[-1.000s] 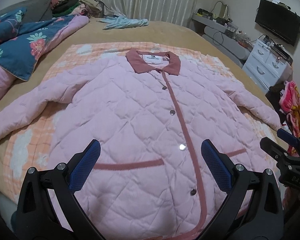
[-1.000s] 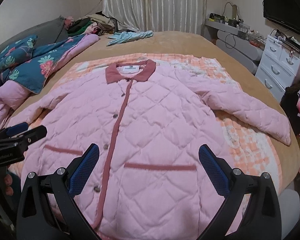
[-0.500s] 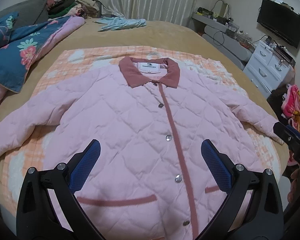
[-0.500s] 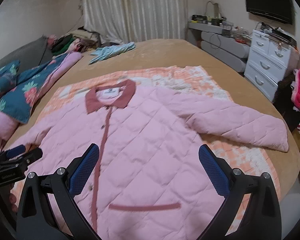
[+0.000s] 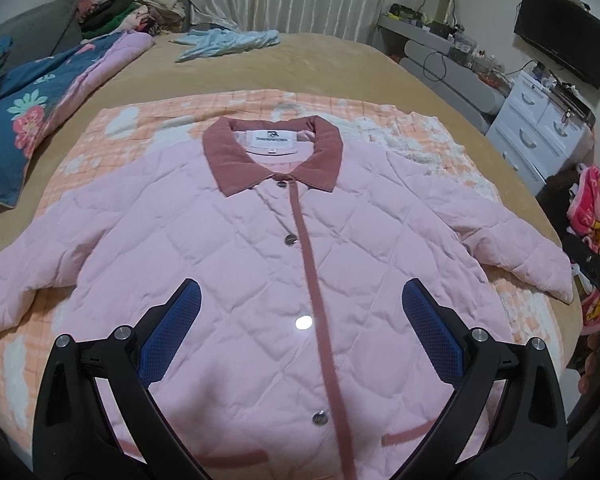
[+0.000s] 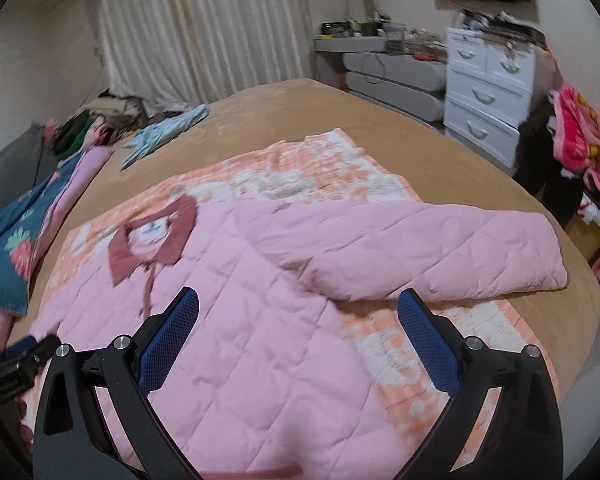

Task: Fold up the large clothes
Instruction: 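Move the right tool toward the jacket sleeve beside the right tool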

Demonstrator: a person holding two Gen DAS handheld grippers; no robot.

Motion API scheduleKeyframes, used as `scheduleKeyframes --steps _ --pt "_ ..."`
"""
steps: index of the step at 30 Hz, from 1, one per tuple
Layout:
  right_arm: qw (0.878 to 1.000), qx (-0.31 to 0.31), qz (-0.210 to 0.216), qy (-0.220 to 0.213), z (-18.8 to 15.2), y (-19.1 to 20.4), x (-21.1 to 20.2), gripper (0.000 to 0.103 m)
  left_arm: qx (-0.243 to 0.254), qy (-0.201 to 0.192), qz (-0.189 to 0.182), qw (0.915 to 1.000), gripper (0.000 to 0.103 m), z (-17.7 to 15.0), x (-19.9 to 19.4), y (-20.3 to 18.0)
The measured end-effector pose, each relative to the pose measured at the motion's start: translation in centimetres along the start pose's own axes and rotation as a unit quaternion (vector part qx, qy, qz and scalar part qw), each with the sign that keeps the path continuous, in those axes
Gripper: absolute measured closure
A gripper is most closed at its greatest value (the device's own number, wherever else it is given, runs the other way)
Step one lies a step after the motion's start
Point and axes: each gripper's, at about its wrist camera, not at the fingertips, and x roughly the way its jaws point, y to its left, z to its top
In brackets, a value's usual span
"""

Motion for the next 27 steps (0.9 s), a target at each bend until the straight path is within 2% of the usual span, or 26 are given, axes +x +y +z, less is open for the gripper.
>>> scheduleKeyframes --steps 7,12,20,27 --pt "0.997 0.057 -0.04 -0.012 2.3 -4.1 3.0 0.004 0.013 0.001 -0.024 0.9996 0.008 1.5 2.5 -2.6" --pt "0.993 0.087 -0.07 -0.02 3.1 -7.3 4.9 0.004 0.026 0.003 -0.023 0.9994 0.008 2.3 4.6 -4.6" --pt "0.979 0.157 -0.129 -0.002 1.4 -14.1 8.5 0.004 0.026 0.012 -0.025 0.9993 0.008 2.9 7.8 -6.6" --pt "0.963 0.216 -0.163 -0.001 0.3 -18.7 9.4 0.004 0.034 0.02 -0.018 0.999 0.008 2.8 10.2 -8.0"
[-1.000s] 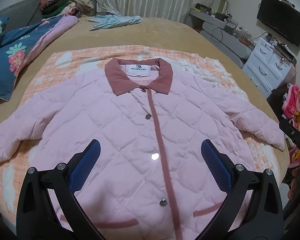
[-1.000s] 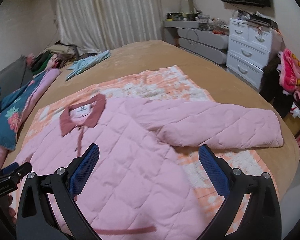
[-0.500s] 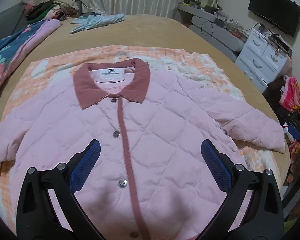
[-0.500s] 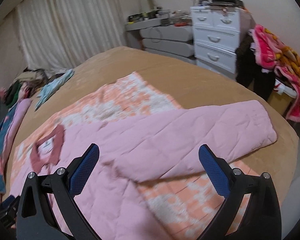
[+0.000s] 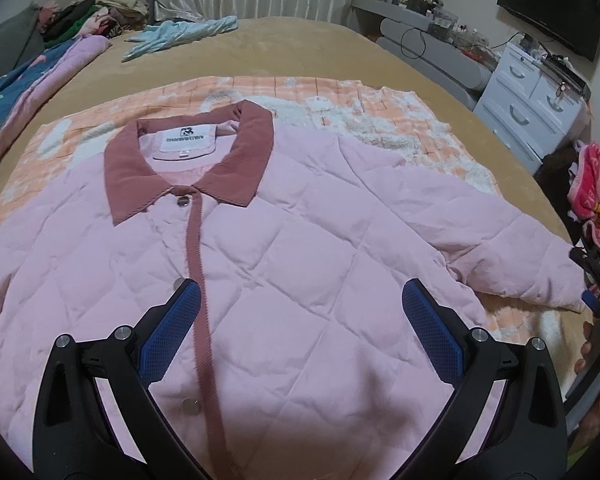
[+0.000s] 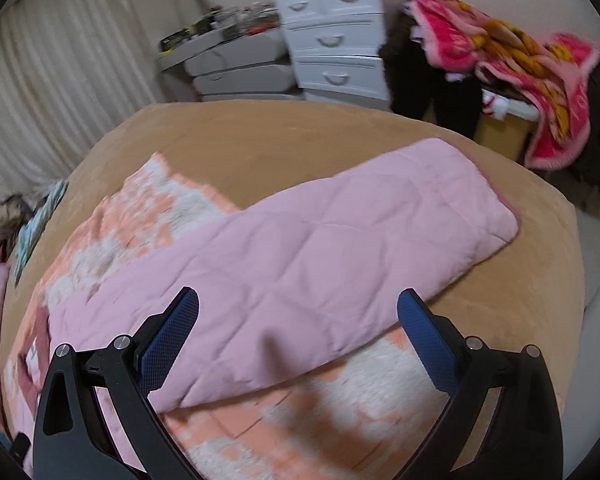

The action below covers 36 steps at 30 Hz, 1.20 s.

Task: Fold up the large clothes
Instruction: 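Move the right tool toward the jacket sleeve beside the right tool, then grasp the sleeve cuff with the right tool and lift it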

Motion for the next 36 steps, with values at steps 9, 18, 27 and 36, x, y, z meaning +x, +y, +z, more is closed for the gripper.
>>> scheduleKeyframes --steps 9,18,27,36 --pt "0.995 0.096 -0.017 0.03 0.9 -5.6 3.5 0.004 0.002 0.016 0.01 0.9998 0.008 0.5 3.5 -1.0" --pt "0.981 0.185 -0.009 0.063 0.9 -9.5 7.5 0.004 -0.008 0.032 0.011 0.9994 0.008 0.7 6.1 -1.3" --pt "0.978 0.201 0.049 0.031 2.3 -10.8 9.4 0.005 -0.016 0.037 0.002 0.9992 0.008 1.0 6.7 -1.2" --pt "0.983 0.134 0.126 -0.025 4.1 -9.1 7.1 0.081 -0.022 0.023 -0.008 0.9994 0.008 1.8 4.1 0.1"
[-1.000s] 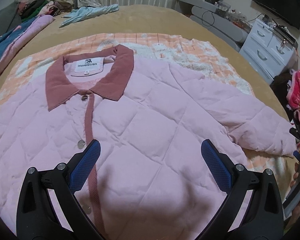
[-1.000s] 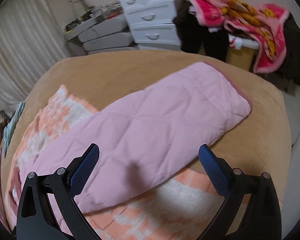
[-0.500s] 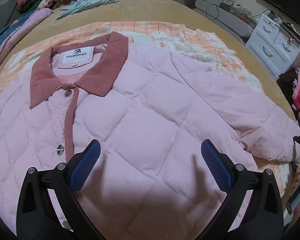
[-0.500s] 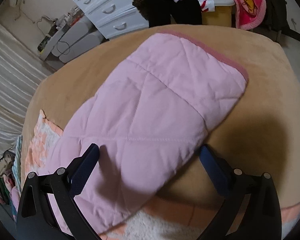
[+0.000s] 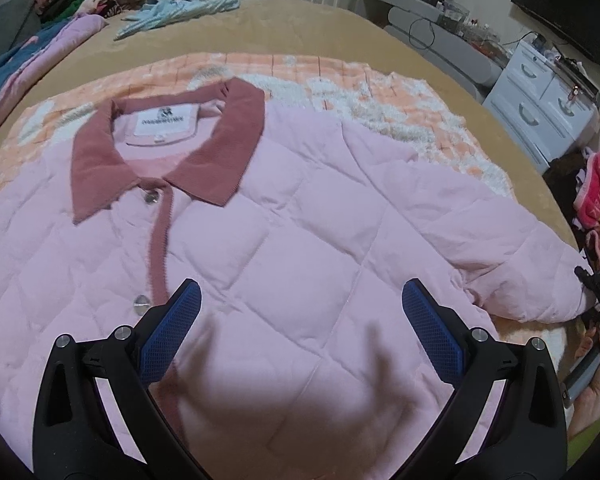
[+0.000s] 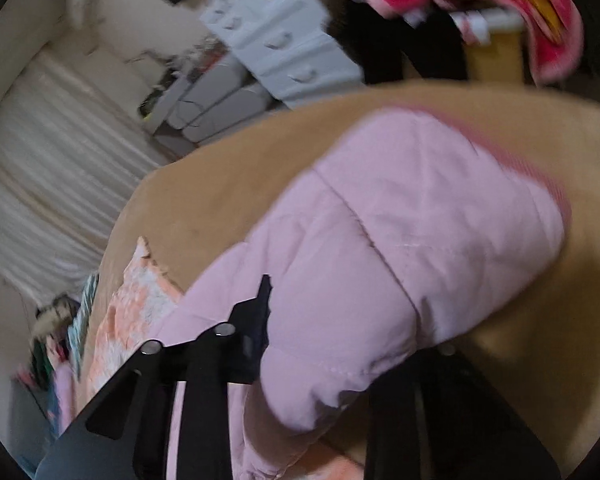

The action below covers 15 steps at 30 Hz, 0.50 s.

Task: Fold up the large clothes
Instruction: 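Grasp the sleeve cuff with the right tool and lift it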

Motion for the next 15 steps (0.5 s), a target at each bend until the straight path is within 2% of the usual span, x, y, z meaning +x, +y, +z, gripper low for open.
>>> scheduleKeyframes --steps 6,11,15 --pt "0.992 -0.1 0.064 -0.049 -0.2 6.1 -4.8 0.084 -0.006 -0.013 -0.007 0.9999 0.008 0.4 -2.7 1.3" --pt "0.974 -0.185 0.1 -0.082 -1.6 12.1 -8.4 0.085 -0.018 -0.02 0.0 0.9996 0.008 0.7 -4.6 2.8" --pt "0.96 -0.244 0.106 -0.084 -2.6 16.8 -9.6 0.085 -0.025 -0.026 0.0 0.9993 0.008 1.6 -6.5 4.6"
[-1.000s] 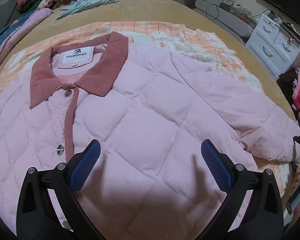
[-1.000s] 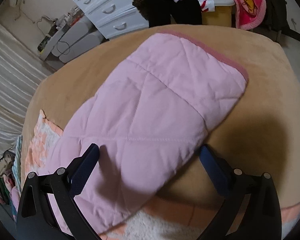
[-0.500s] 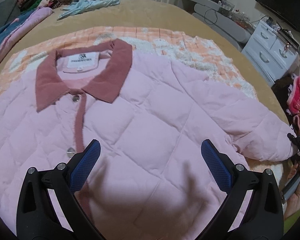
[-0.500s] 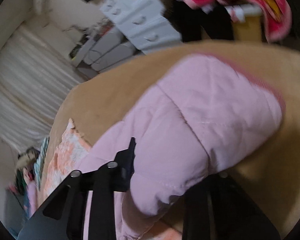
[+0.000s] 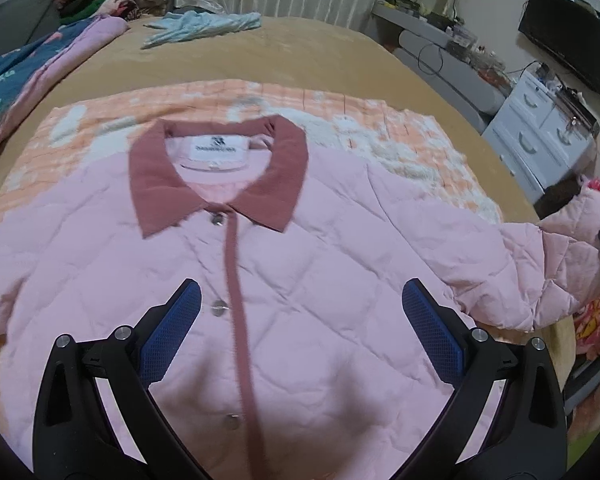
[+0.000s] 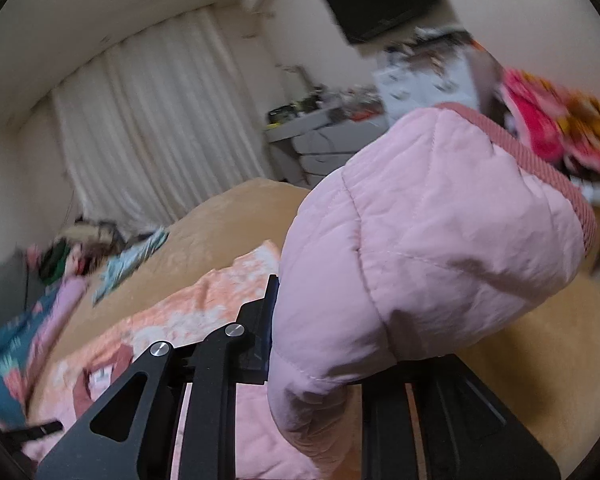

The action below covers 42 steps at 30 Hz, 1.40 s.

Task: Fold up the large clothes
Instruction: 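Grasp the sleeve cuff with the right tool and lift it, then fold the held sleeve across the jacket front with the right tool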

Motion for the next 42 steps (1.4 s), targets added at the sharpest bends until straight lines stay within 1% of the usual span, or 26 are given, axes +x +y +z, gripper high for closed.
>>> scheduleKeyframes --steps 3,6,11,15,18,21,22,28,33,37,42 --pt "0.999 -0.042 0.015 0.004 1.0 4.3 0.0 0.085 -0.001 -0.011 -0.003 0.9999 0.008 0.6 -1.5 1.4" --pt "0.997 -0.071 0.03 0.007 1.4 8.2 -0.3 0.085 -0.007 -0.019 -0.003 0.9998 0.008 1.2 -2.8 2.9" --pt "0.992 -0.118 0.053 0.009 1.6 13.8 -0.9 0.086 -0.017 -0.035 -0.002 0.9992 0.008 2.1 -4.9 5.1" --pt "0.987 -0.147 0.071 0.013 1.6 17.3 -1.3 0.086 -0.028 -0.045 -0.007 0.9986 0.008 2.6 -6.2 6.8" --pt "0.983 -0.161 0.082 0.017 1.5 19.4 -1.6 0.086 -0.038 -0.05 -0.01 0.998 0.008 2.7 -7.1 8.1" --pt "0.98 -0.177 0.094 0.019 1.2 21.2 -2.2 0.086 -0.052 -0.05 -0.026 0.9971 0.008 2.8 -7.9 9.3" --pt "0.978 -0.182 0.096 0.019 1.0 22.6 -2.2 0.086 -0.053 -0.052 -0.027 0.9968 0.009 2.8 -8.1 9.5" --pt "0.97 -0.211 0.116 0.029 -0.2 25.8 -1.9 0.086 -0.073 -0.062 -0.038 0.9947 0.009 2.8 -9.4 11.6" --pt "0.962 -0.234 0.133 0.038 -1.9 28.5 -2.0 0.086 -0.091 -0.065 -0.045 0.9927 0.009 2.7 -10.1 13.6" --pt "0.955 -0.253 0.147 0.045 -3.8 31.4 -1.7 0.085 -0.098 -0.068 -0.034 0.9922 0.009 2.4 -10.3 15.5" --pt "0.947 -0.27 0.165 0.061 -6.7 33.2 -1.2 0.085 -0.121 -0.067 -0.045 0.9893 0.009 1.8 -10.2 18.1"
